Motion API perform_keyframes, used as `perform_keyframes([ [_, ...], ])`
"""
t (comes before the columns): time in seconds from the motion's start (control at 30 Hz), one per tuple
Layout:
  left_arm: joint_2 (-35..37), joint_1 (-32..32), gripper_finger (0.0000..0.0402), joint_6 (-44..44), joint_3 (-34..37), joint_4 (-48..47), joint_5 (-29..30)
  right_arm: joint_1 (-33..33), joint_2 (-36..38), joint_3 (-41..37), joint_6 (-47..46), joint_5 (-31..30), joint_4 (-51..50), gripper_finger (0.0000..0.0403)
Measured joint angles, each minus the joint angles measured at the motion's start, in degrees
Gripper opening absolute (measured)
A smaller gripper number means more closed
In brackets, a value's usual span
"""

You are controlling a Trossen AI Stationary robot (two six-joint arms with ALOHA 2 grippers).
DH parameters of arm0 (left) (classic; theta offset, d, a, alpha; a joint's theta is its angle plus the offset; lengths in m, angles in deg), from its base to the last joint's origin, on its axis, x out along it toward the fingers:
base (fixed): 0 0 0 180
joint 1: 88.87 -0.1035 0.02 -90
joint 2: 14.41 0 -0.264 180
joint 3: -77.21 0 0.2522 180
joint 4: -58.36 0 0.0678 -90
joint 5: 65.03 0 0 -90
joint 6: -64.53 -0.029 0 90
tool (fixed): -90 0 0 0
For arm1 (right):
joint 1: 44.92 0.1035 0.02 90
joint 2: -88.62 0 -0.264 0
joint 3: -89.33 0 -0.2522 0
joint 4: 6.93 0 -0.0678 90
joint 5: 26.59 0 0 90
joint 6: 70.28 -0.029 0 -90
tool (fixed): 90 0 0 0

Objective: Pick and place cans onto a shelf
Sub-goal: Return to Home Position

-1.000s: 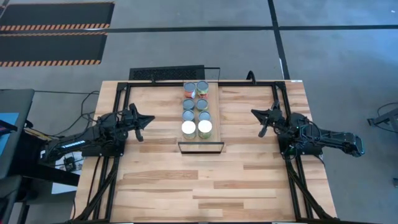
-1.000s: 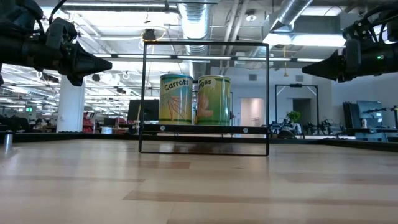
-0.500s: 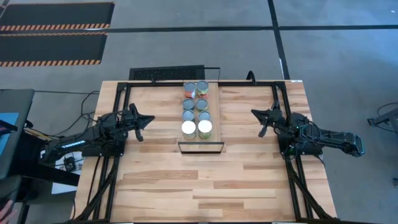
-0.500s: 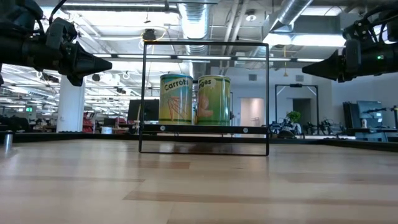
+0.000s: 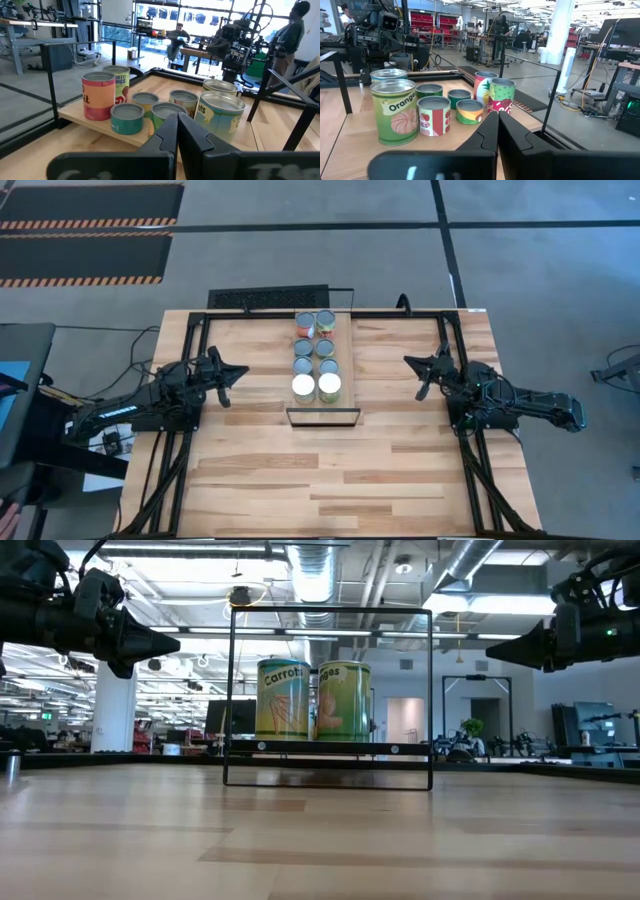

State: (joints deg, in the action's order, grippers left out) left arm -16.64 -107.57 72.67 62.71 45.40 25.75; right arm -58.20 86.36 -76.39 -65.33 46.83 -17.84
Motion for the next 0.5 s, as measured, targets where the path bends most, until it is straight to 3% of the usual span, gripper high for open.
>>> perform_keyframes([
  [0.5, 0.0, 0.0, 0.0, -0.52, -0.01, 0.0, 0.01, 0.0, 0.0, 0.0, 0.0, 0.0, -0.01, 0.0028],
])
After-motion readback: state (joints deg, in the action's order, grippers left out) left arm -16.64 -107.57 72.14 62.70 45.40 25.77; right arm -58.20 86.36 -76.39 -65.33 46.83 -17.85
